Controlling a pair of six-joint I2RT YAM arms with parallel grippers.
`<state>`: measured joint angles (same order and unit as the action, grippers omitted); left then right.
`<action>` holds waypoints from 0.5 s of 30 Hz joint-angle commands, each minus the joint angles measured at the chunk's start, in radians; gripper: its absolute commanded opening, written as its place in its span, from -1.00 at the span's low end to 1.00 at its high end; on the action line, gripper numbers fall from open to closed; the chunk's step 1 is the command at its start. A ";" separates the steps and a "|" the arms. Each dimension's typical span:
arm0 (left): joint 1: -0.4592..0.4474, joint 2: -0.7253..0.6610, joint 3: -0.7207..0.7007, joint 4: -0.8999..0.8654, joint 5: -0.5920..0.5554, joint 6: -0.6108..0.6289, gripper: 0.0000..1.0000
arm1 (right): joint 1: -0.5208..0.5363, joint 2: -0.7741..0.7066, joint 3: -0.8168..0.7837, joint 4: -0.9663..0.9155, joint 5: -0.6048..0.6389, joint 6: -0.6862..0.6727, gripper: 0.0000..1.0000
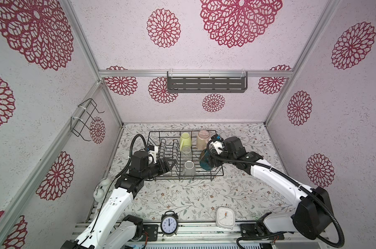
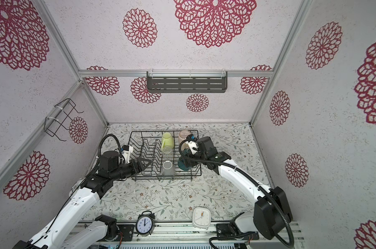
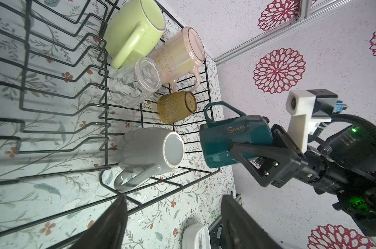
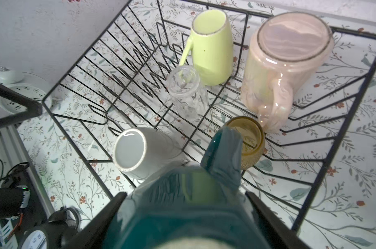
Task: Load cups into a dish rack
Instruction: Place the cup upside down at the dish rack.
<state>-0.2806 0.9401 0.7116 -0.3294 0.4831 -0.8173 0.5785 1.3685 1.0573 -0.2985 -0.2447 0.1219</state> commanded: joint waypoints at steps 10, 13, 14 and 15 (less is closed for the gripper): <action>0.013 -0.012 -0.023 0.008 0.010 0.012 0.44 | 0.061 -0.023 -0.006 0.077 0.200 0.190 0.26; 0.014 -0.014 -0.024 0.013 0.014 0.010 0.44 | 0.098 -0.008 -0.004 0.065 0.295 0.265 0.25; 0.014 -0.015 -0.025 0.013 0.013 0.009 0.44 | 0.113 -0.004 -0.009 0.070 0.322 0.288 0.25; 0.014 -0.014 -0.024 0.015 0.012 0.010 0.44 | 0.127 0.002 -0.010 0.070 0.358 0.312 0.25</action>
<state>-0.2775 0.9398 0.6964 -0.3298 0.4862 -0.8154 0.6765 1.3754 1.0042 -0.2920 -0.0174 0.3302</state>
